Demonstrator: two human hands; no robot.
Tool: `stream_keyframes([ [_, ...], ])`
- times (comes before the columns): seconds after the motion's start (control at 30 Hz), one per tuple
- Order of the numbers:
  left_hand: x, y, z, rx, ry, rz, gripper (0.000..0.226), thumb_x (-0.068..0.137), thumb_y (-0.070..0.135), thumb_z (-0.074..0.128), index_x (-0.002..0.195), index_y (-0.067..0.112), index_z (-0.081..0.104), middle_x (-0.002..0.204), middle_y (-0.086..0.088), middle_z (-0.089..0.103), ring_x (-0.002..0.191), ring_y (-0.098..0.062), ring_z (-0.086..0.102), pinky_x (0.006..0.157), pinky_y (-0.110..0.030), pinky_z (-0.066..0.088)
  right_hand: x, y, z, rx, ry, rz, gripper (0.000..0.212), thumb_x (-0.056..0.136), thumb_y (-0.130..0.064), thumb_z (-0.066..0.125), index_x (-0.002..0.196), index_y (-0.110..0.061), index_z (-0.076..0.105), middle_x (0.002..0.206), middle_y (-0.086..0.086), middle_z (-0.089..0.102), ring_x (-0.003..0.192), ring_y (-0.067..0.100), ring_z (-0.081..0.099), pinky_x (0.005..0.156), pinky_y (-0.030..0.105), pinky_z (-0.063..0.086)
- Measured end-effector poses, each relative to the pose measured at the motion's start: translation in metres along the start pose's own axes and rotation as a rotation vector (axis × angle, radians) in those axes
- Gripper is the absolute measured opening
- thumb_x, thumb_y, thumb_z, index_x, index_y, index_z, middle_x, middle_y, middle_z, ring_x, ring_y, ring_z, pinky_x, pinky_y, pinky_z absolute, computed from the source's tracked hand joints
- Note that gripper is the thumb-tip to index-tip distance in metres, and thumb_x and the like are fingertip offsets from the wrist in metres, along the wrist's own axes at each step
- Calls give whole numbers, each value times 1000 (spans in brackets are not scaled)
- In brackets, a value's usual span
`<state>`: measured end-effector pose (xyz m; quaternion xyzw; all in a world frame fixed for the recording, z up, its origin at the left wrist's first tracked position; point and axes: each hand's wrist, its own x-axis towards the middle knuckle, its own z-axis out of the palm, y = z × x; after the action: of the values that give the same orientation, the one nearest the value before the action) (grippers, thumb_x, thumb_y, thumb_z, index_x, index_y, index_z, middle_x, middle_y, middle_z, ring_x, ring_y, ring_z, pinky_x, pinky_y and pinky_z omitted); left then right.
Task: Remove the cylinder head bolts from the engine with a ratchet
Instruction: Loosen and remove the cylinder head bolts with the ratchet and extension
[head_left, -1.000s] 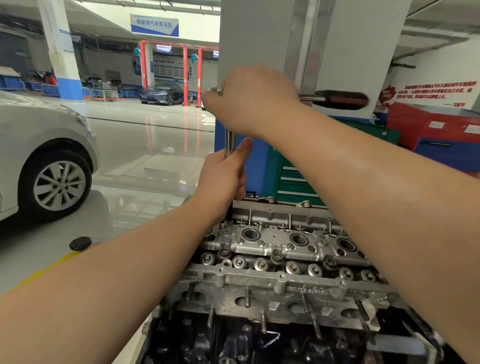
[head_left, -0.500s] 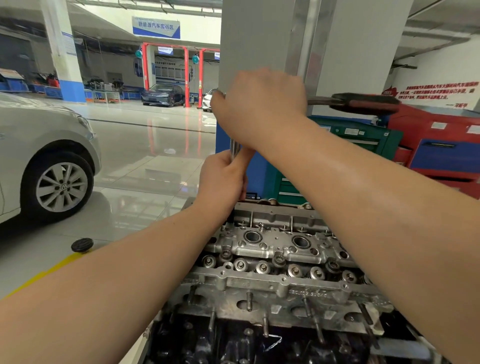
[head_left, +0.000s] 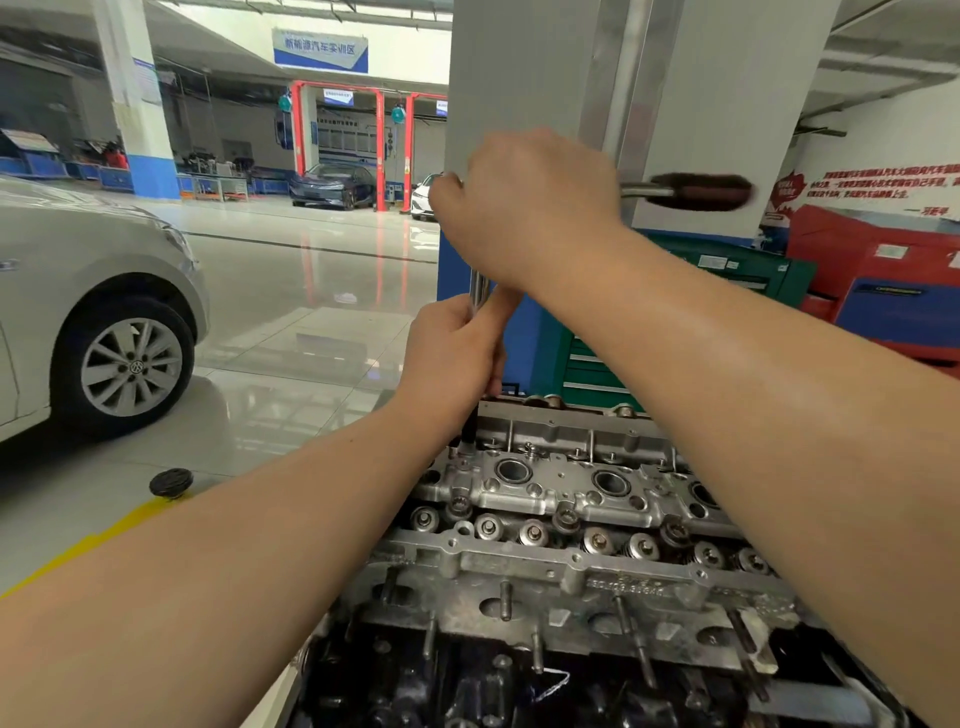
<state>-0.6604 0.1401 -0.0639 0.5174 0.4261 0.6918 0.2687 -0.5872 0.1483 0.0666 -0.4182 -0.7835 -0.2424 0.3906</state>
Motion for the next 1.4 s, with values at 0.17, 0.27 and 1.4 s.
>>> stream_keyframes([
  [0.17,0,4,1,-82,-16,-32,60,84,65,67,50,28,35,44,-2,36,37,-21,33,43,-28,33,3,-3,-2,-88,6,-40,40,92,-44,43,61,-19,42,62,-3,41,54,18,35,52,28,20],
  [0.27,1,3,3,-178,-68,-61,62,99,48,67,51,29,32,47,3,28,38,-16,24,43,-22,26,1,8,-1,314,-168,-92,39,93,-43,52,68,-14,57,62,-1,52,62,19,47,56,31,36],
  [1.4,3,3,5,50,55,6,49,90,32,64,69,1,34,60,-12,34,53,-28,34,53,-41,34,5,1,0,213,-183,-87,43,94,-46,46,62,-17,49,61,-6,52,62,19,49,58,29,34],
])
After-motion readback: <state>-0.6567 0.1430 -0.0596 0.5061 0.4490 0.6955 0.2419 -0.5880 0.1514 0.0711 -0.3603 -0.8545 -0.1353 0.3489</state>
